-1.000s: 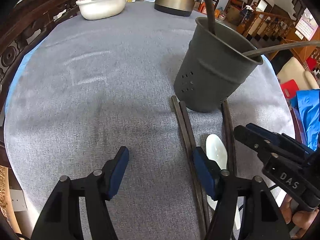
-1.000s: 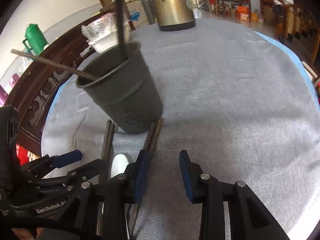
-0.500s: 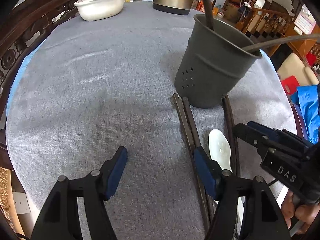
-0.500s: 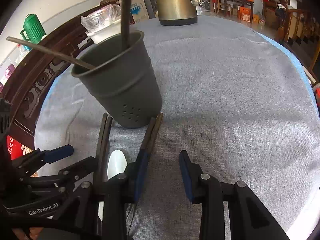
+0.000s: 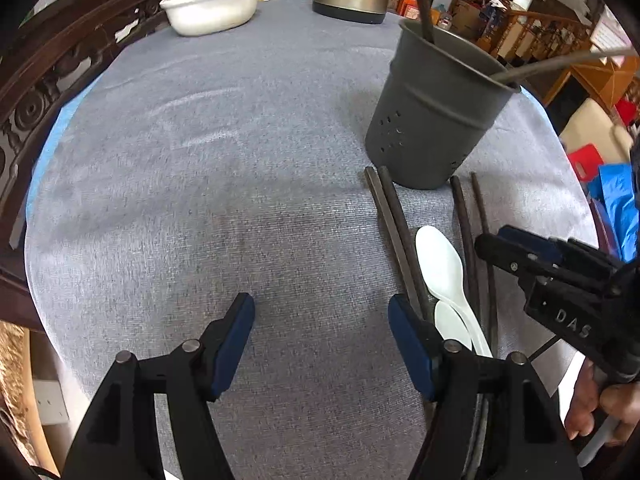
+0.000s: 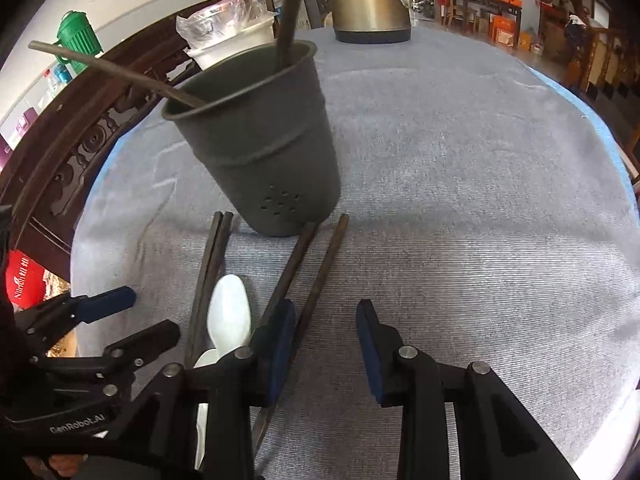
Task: Organize utensils
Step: 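Position both open tools around the loose dark chopsticks beside the cup, then close the right tool on one chopstick while the left tool closes on another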
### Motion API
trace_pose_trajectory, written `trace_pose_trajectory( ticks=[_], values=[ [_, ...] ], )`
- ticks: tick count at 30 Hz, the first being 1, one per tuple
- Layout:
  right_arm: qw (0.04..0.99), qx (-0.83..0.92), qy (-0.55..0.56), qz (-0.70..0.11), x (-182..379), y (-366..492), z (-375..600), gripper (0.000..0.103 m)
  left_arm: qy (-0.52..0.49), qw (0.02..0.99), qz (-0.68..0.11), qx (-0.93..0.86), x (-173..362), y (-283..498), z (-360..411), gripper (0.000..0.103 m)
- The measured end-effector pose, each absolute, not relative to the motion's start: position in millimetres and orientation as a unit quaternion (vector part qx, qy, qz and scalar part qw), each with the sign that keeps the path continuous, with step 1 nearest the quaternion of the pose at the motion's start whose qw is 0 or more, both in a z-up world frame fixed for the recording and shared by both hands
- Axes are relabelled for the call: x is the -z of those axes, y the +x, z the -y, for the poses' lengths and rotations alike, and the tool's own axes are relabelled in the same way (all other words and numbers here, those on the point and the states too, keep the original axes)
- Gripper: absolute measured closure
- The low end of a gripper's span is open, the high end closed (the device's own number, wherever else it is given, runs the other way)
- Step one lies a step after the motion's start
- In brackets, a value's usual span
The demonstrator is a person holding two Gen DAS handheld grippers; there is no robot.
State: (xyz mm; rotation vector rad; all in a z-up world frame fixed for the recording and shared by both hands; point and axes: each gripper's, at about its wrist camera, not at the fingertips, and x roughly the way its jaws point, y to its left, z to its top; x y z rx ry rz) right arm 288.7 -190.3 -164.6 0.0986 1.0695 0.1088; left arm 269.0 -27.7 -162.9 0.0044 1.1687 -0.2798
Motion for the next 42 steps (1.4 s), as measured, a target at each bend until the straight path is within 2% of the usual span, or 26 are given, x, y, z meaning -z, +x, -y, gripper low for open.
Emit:
trace_pose_trajectory(
  ticks=[4, 27, 29, 33, 37, 41, 42],
  values=[
    [0.860, -0.038, 0.036, -0.508, 165.2, 285.3, 198.8, 0.068, -0.042, 0.819, -0.554, 0.142, 164.6, 273.3, 17.8, 0.033],
    [0.861, -0.060, 0.073, -0.500, 165.4, 285.1, 214.1, 0.068, 0.007, 0.829, -0.546, 0.118, 176.4, 309.2, 63.0, 0.033],
    [0.858, -0.064, 0.086, -0.502, 165.6, 286.2, 218.1, 0.068, 0.012, 0.831, -0.543, 0.120, 175.0, 304.7, 58.6, 0.037],
    [0.852, -0.065, 0.106, -0.509, 165.3, 290.8, 223.9, 0.069, 0.030, 0.827, -0.552, 0.107, 175.7, 302.6, 45.7, 0.038],
    [0.844, -0.048, 0.122, -0.519, 164.6, 302.3, 224.1, 0.069, 0.007, 0.817, -0.565, 0.114, 171.8, 311.5, 36.1, 0.038],
    [0.842, -0.040, 0.099, -0.529, 163.7, 315.5, 210.2, 0.068, 0.015, 0.817, -0.565, 0.114, 171.2, 321.4, 45.3, 0.038],
    [0.842, -0.040, 0.090, -0.531, 164.0, 317.8, 206.6, 0.069, 0.018, 0.819, -0.563, 0.111, 171.0, 323.4, 47.9, 0.042]
  ],
)
